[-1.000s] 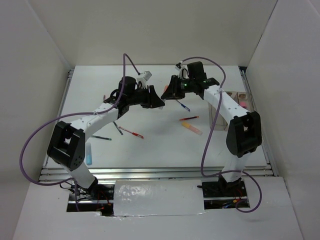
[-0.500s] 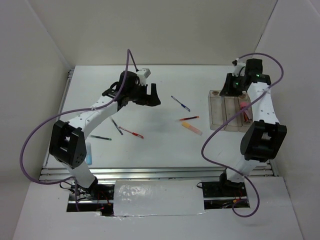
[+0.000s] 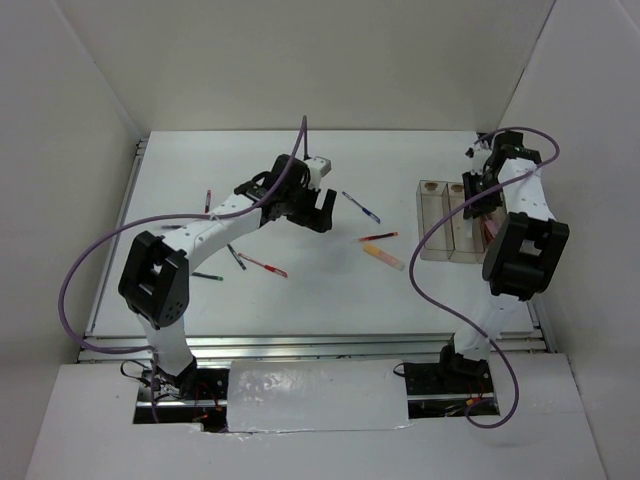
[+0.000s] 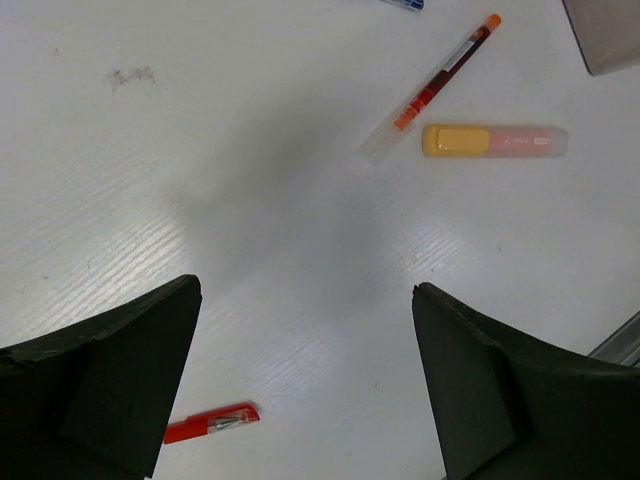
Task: Sort the stationery into containers
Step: Place the stationery in the storage box, then pick up the stationery from the center of the board.
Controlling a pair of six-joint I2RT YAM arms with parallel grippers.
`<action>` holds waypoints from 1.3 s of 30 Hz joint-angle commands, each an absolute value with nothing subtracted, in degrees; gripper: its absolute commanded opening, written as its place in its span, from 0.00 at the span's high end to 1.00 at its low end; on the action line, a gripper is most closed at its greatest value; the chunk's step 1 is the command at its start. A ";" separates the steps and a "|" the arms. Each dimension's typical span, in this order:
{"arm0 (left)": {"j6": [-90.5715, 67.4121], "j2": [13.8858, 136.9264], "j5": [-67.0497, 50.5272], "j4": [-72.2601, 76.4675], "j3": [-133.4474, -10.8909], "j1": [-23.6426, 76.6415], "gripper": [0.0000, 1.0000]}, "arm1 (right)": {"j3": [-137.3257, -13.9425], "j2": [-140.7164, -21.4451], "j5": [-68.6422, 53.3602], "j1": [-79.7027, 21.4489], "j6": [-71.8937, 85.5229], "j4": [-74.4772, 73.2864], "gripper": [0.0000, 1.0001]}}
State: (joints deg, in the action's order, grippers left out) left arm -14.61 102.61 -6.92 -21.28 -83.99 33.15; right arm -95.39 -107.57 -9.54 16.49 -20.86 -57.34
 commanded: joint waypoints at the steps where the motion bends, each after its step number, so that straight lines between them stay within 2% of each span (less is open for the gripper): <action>1: -11.95 101.86 -10.46 -19.42 -84.11 32.61 0.01 | -96.68 -109.06 -5.63 16.26 -23.20 -56.52 0.86; 4: -11.78 101.95 -10.98 -20.21 -84.20 32.35 0.01 | -97.38 -111.70 -5.10 16.52 -23.12 -56.51 0.79; 5: -11.78 101.78 -11.16 -20.13 -84.20 32.17 0.01 | -97.56 -112.14 -5.27 16.61 -23.03 -56.69 0.73; 6: -11.78 101.52 -11.60 -20.13 -84.03 31.73 0.01 | -97.65 -112.50 -5.88 16.70 -22.94 -57.04 0.61; 8: -11.87 100.73 -12.39 -19.95 -83.59 30.94 0.01 | -97.82 -111.89 -6.68 16.35 -22.59 -57.74 0.47; 9: -11.78 100.46 -13.78 -19.86 -83.50 30.50 0.01 | -97.91 -111.36 -7.20 16.17 -22.59 -58.01 0.44; 16: -12.48 96.07 -24.85 -16.62 -79.29 23.40 0.01 | -99.06 -100.92 -13.61 9.77 -23.12 -62.30 0.43; 22: -13.09 89.49 -31.72 -14.33 -73.93 16.45 0.01 | -91.68 -93.96 -16.61 -4.20 -22.24 -61.71 0.45; 24: -12.92 86.23 -33.30 -13.97 -71.73 13.02 0.01 | -88.61 -94.04 -15.74 -9.02 -21.62 -60.04 0.45; 29: -9.76 78.67 -40.95 -16.69 -68.21 1.77 0.01 | -85.43 -98.69 -13.18 -13.79 -22.06 -58.18 0.45; 39: 1.39 62.07 -39.63 -27.94 -59.95 -18.17 0.01 | -82.26 -104.85 -8.62 -16.70 -23.73 -54.49 0.42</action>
State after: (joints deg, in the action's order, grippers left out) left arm -4.36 65.63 -37.82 -24.21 -61.01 -15.25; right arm -82.02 -104.51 -10.22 -15.90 -22.74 -57.78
